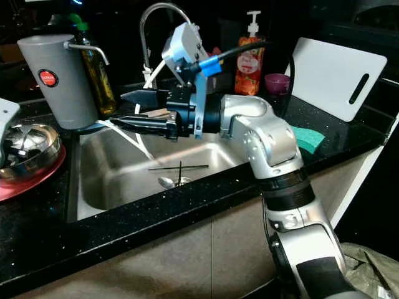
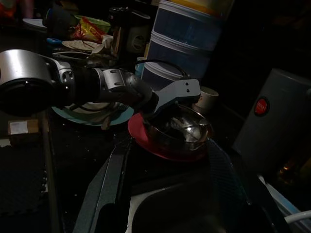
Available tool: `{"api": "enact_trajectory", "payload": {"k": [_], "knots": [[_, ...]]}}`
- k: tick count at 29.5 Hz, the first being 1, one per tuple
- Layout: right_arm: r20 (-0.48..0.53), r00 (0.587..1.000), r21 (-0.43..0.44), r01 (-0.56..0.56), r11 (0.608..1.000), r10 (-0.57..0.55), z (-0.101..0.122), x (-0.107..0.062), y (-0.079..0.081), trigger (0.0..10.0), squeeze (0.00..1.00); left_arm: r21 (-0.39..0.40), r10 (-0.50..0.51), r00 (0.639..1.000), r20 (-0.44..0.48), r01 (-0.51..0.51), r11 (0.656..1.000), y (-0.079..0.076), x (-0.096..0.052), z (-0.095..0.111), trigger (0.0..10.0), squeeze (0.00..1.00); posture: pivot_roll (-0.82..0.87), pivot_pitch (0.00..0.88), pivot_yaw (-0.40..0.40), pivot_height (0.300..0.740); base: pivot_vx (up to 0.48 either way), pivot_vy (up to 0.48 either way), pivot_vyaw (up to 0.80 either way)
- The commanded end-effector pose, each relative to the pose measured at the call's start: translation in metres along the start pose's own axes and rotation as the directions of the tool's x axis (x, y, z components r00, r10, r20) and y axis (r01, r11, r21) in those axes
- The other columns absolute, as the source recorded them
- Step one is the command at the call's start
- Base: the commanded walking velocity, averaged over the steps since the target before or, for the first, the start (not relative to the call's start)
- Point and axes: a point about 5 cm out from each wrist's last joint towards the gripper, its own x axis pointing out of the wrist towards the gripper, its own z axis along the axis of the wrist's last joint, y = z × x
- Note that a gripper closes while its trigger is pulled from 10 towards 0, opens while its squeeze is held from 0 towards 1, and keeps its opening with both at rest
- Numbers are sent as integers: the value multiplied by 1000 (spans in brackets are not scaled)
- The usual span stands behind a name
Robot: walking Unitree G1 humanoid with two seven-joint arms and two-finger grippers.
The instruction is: Kitchen organization
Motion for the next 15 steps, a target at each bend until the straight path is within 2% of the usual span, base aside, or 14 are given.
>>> {"api": "enact_trajectory", "payload": {"k": [1,3,4,6,15], "knots": [[-9,1000,-10,-25,1000,25,2,3,4,10000,0,-37,4,1000,-28,-5,999,-4,3,-8,6627,0,84,76,23,740,0,0,0],[-10,1000,-12,-24,1000,24,2,2,4,10000,0,-62,15,999,-31,-17,998,-6,4,-9,4510,0,84,76,23,740,0,0,0],[-10,1000,-13,-22,1000,22,3,2,4,10000,0,-72,24,999,-31,-26,997,-6,4,-9,3882,0,84,76,23,740,0,0,0],[-11,1000,-14,-16,1000,15,4,1,5,10000,0,-98,37,999,-34,-40,994,-8,5,-11,0,0,74,78,25,740,0,0,0],[-9,1000,-19,-6,1000,6,7,0,4,10000,0,-116,47,998,-48,-52,992,-9,6,-16,0,0,68,80,22,740,0,0,0]]}}
